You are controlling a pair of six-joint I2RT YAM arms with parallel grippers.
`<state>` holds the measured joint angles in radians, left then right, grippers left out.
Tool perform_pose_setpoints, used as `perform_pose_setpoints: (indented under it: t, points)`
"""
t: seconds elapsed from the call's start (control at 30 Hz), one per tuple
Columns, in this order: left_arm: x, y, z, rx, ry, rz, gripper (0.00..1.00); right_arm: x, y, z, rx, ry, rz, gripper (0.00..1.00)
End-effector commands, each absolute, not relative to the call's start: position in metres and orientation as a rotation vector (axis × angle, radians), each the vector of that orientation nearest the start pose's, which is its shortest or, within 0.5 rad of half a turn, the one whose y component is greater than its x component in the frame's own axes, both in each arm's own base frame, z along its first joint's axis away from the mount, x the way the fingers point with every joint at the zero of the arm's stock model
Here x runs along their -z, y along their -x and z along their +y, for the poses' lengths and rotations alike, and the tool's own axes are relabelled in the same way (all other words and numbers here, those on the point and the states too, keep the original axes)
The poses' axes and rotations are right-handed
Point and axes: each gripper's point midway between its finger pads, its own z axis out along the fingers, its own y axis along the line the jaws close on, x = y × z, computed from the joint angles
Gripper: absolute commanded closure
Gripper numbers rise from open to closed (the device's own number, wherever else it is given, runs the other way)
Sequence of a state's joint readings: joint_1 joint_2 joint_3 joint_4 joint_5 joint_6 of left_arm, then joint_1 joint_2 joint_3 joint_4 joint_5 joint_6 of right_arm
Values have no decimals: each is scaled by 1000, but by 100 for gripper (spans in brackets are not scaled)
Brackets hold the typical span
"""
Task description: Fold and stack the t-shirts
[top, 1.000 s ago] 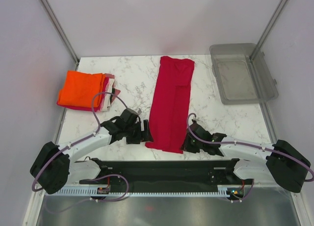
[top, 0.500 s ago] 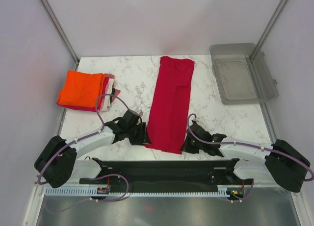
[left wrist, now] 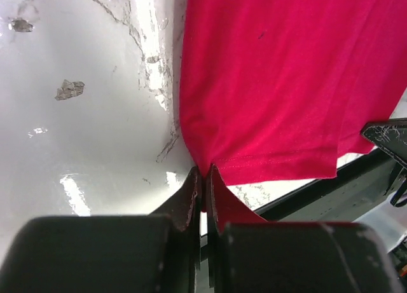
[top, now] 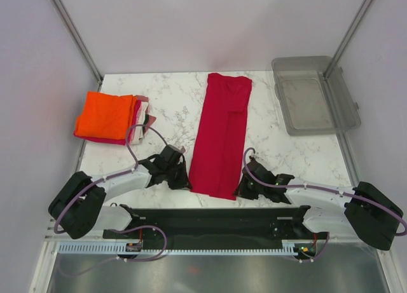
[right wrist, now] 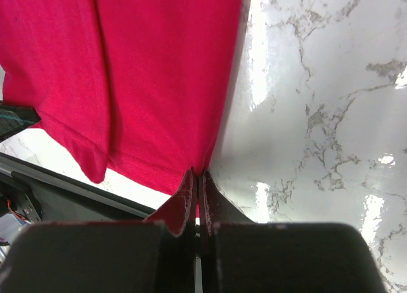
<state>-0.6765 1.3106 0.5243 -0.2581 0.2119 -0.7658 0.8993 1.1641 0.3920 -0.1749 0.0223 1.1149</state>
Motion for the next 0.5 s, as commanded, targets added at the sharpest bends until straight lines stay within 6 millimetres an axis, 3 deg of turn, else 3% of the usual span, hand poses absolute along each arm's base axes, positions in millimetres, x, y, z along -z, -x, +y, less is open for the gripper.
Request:
perform_pose_setpoints:
  t: [0.0, 0.2, 0.27, 0.47]
  points:
    - [-18, -167, -217, 744, 45, 2753, 98, 6, -120, 207, -609, -289, 2764, 100]
    - [-41, -151, -227, 907, 8, 2745, 98, -8, -120, 211, -672, -256, 2739, 100]
    - [-59, -153, -231, 958, -14, 2709, 98, -18, -126, 211, -667, -249, 2715, 100]
    - [-102, -199, -227, 1050, 36, 2611, 98, -60, -175, 200, -586, -240, 2588, 100]
